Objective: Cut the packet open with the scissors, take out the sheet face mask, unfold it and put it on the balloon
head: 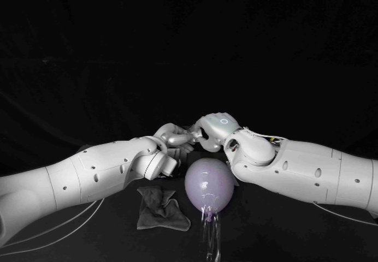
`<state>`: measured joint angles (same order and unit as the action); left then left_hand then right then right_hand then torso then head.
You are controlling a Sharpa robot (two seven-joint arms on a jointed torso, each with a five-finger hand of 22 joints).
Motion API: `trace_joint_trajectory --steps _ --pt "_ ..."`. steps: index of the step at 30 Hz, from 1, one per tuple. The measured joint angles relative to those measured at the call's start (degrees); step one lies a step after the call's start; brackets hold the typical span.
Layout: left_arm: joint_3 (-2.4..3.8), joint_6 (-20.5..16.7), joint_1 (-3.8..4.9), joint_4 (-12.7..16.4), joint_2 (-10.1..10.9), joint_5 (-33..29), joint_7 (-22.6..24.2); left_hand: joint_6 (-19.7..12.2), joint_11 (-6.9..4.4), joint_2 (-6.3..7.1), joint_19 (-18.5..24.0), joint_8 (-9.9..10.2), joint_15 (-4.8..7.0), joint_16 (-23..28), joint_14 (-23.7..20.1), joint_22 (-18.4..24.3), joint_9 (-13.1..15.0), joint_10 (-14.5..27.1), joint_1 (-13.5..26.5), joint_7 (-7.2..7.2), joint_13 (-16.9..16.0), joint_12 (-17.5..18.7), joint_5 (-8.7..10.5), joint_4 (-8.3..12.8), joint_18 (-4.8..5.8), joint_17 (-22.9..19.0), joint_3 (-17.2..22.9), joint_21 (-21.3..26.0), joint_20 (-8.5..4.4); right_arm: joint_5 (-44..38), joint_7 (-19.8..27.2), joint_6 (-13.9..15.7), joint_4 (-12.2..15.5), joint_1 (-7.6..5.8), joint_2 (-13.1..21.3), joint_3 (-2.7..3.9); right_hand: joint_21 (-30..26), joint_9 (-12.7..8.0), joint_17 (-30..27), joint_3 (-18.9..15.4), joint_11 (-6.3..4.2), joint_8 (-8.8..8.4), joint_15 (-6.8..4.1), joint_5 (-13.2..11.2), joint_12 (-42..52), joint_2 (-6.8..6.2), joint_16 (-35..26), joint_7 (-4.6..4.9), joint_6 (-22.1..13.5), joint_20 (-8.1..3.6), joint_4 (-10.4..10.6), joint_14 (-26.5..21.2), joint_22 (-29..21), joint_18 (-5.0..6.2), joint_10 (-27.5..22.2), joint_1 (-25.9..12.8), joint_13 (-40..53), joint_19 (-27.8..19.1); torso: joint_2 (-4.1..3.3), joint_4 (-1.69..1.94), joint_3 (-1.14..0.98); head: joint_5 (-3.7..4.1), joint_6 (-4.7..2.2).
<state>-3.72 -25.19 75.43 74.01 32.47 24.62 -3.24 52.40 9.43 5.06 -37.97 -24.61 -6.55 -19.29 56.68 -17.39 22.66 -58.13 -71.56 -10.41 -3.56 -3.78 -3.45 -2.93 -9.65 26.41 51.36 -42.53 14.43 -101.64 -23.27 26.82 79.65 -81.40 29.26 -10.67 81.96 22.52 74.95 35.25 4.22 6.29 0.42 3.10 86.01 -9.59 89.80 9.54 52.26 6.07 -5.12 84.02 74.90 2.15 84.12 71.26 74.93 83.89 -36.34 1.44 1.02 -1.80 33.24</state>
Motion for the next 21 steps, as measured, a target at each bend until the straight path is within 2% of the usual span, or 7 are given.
trace_joint_trajectory --steps 4,5,9,21 --pt "0.0 0.0 0.0 0.4 0.0 0.5 0.2 0.2 -0.01 -0.07 0.0 0.0 0.0 0.0 0.0 0.0 0.1 0.2 -0.1 -0.19 0.0 0.0 0.0 0.0 0.0 -0.1 0.0 0.0 0.0 0.0 0.0 0.7 -0.2 0.03 -0.2 -0.01 0.0 -0.1 0.0 0.2 0.0 0.0 0.0 0.0 -0.1 0.16 0.0 0.0 0.0 0.0 0.5 0.0 0.0 0.0 0.0 0.0 0.0 0.0 -0.01 0.02 0.01 0.1 -0.01" --pt "0.0 0.0 0.0 0.5 0.1 0.6 0.2 0.2 -0.01 -0.07 0.0 0.0 -0.01 0.0 0.0 0.0 0.1 0.2 -0.1 -0.19 0.0 0.0 0.0 0.0 0.01 -0.1 0.0 0.0 0.0 0.0 0.0 0.8 -0.3 0.03 -0.3 -0.01 0.0 -0.1 0.0 0.2 0.0 0.0 0.0 0.0 -0.1 0.89 0.0 -0.13 0.1 0.0 0.5 0.0 0.0 0.0 0.0 0.1 0.0 0.0 -0.02 0.03 0.01 0.14 -0.01" --pt "0.0 0.1 0.0 0.8 0.1 1.4 0.4 0.2 0.1 -0.23 0.0 0.0 -0.02 0.0 0.0 0.0 0.1 0.9 -0.2 -0.33 0.0 0.0 0.0 0.0 0.01 -0.1 0.0 0.0 0.0 0.1 0.1 1.4 -0.6 0.04 -0.5 -0.01 0.0 -0.3 0.0 0.3 -0.01 0.0 0.0 0.0 0.2 1.26 0.0 -0.67 0.7 0.0 0.6 0.0 0.0 0.0 0.0 0.5 0.0 0.0 -0.02 0.03 0.01 0.19 0.04" --pt "-0.02 0.2 0.0 1.5 0.4 3.5 1.0 0.1 0.11 -0.09 0.0 0.0 -0.25 0.0 0.2 0.0 0.1 1.3 -0.5 -0.47 0.0 0.0 0.0 -0.2 0.03 -0.2 -0.2 0.0 0.0 0.1 0.9 1.6 -1.5 0.06 -0.8 0.02 0.0 -0.5 -0.1 0.7 -0.15 0.0 0.0 0.0 0.2 1.41 -0.1 -1.04 1.1 0.01 0.2 0.0 0.0 0.0 -0.1 0.7 0.0 0.0 -0.01 0.03 0.01 0.31 0.12"
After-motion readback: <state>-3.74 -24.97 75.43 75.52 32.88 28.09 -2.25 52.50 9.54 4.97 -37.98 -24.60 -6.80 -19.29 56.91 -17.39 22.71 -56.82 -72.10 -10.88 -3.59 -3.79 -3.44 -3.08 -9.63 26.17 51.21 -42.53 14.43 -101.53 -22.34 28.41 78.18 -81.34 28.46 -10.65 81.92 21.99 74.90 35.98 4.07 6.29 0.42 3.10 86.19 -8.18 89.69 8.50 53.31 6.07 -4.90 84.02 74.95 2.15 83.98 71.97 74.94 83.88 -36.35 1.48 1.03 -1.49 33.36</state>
